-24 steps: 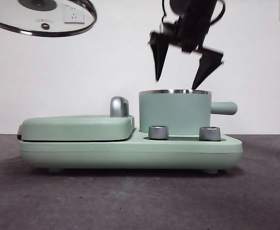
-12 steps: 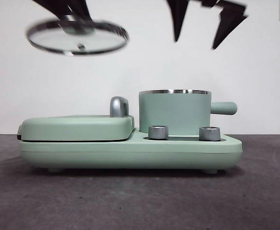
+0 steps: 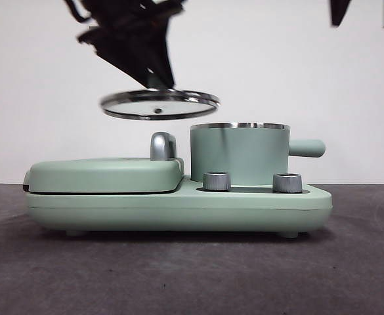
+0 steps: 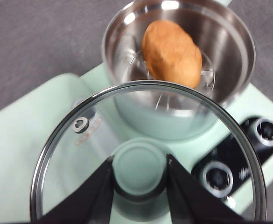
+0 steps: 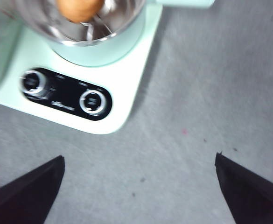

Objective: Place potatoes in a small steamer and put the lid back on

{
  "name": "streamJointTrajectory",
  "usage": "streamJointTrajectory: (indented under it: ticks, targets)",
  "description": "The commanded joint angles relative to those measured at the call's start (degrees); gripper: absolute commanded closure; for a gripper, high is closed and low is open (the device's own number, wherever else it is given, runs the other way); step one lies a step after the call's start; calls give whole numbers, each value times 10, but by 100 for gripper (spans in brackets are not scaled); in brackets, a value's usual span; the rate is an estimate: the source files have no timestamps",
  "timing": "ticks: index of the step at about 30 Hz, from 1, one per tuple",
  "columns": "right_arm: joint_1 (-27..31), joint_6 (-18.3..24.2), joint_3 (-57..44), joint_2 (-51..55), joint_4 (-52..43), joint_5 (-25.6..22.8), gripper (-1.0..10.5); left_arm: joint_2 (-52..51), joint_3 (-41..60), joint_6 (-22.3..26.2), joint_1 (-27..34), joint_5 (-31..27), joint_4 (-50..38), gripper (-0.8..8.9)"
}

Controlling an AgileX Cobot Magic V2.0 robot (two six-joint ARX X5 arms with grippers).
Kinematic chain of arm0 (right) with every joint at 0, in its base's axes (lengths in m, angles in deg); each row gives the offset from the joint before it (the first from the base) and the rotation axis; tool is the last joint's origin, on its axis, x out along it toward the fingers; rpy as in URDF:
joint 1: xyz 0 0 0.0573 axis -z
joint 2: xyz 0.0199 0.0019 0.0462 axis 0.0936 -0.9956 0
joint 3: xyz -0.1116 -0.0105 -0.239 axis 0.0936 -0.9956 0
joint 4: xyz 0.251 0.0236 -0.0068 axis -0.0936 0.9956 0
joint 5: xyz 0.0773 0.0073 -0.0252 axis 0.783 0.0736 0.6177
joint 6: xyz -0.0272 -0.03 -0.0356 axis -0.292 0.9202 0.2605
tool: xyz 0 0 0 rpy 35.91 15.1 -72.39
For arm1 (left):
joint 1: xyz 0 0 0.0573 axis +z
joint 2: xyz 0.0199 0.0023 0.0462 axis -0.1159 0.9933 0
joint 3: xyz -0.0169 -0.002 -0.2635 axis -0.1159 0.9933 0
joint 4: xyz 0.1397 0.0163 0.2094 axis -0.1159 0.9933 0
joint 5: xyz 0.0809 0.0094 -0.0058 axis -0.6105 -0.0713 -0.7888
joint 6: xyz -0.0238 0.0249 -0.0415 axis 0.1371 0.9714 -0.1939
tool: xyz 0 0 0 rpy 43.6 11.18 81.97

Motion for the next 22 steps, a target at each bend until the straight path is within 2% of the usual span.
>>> streamJointTrajectory:
  ticks: [1,9,14,22]
  targets:
    - [-3,-7,-86,90,-24,35,437,31,-62,9,-13,1,-17,799]
    - [-10,-19,-256,283,-85,128,438,121,-181,15,-32,1,4,799]
    - [-10,-46,-303,365,-95,128,458,196,-278,41,-43,1,21,799]
    - [-10,-58,-303,376,-93,143,460,266,-349,55,-54,1,25,799]
